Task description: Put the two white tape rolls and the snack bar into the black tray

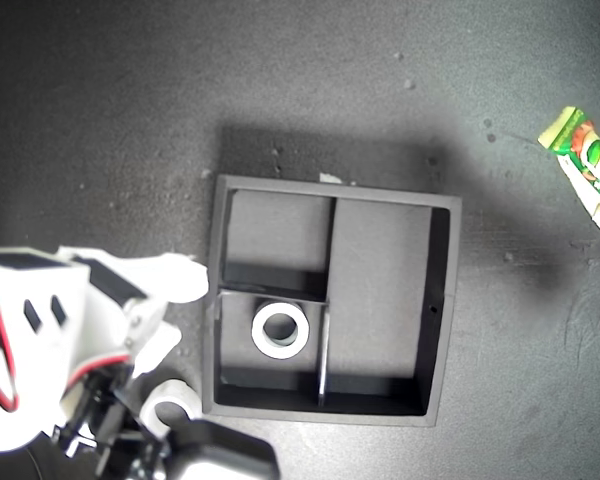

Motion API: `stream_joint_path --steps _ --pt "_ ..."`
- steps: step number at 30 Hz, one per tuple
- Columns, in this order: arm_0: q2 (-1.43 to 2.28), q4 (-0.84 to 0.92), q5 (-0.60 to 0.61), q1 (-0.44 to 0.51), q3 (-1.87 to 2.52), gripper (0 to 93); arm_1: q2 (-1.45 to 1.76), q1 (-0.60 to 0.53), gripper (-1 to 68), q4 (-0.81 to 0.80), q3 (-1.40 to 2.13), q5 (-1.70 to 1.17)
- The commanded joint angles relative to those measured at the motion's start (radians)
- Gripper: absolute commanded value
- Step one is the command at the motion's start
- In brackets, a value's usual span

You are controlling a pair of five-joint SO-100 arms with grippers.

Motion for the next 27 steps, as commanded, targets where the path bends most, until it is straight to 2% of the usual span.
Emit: stream_joint_path --steps 1,3,4,6,9,13,15,19,24,27 --pt "0.104 0.017 -0.014 0.003 0.04 10.6 0.006 -0.04 -0.2 0.029 0.023 0.14" --pt "0.169 0.017 -0.023 0.008 0.1 10.0 0.011 -0.084 -0.3 0.048 0.064 0.235" --pt "0.206 0.017 -0.025 0.015 0.132 9.8 0.014 -0.08 -0.4 0.034 0.074 0.192" --pt "0.276 0.017 -0.046 0.055 0.198 9.8 0.014 0.02 -0.4 -0.058 0.092 -0.183" --pt "0.328 0.015 -0.118 0.178 0.288 10.5 0.005 0.103 -0.4 -0.227 0.066 -0.752" --pt "0.261 -0.002 -0.236 0.356 0.314 12.1 -0.005 0.124 -0.5 -0.268 -0.006 -1.186" --pt "0.172 -0.008 -0.281 0.414 0.258 12.5 -0.017 0.114 -0.5 -0.282 -0.046 -1.362" --pt "-0.035 -0.006 -0.368 0.483 0.098 13.8 -0.138 0.077 -0.5 -0.218 -0.213 -1.624" --pt "-0.304 -0.038 -0.426 0.517 -0.095 15.8 -0.423 0.009 -0.5 -0.017 -0.6 -1.825" --pt "-0.532 0.003 -0.456 0.538 -0.347 15.9 -0.586 -0.017 -0.5 0.115 -0.844 -1.893"
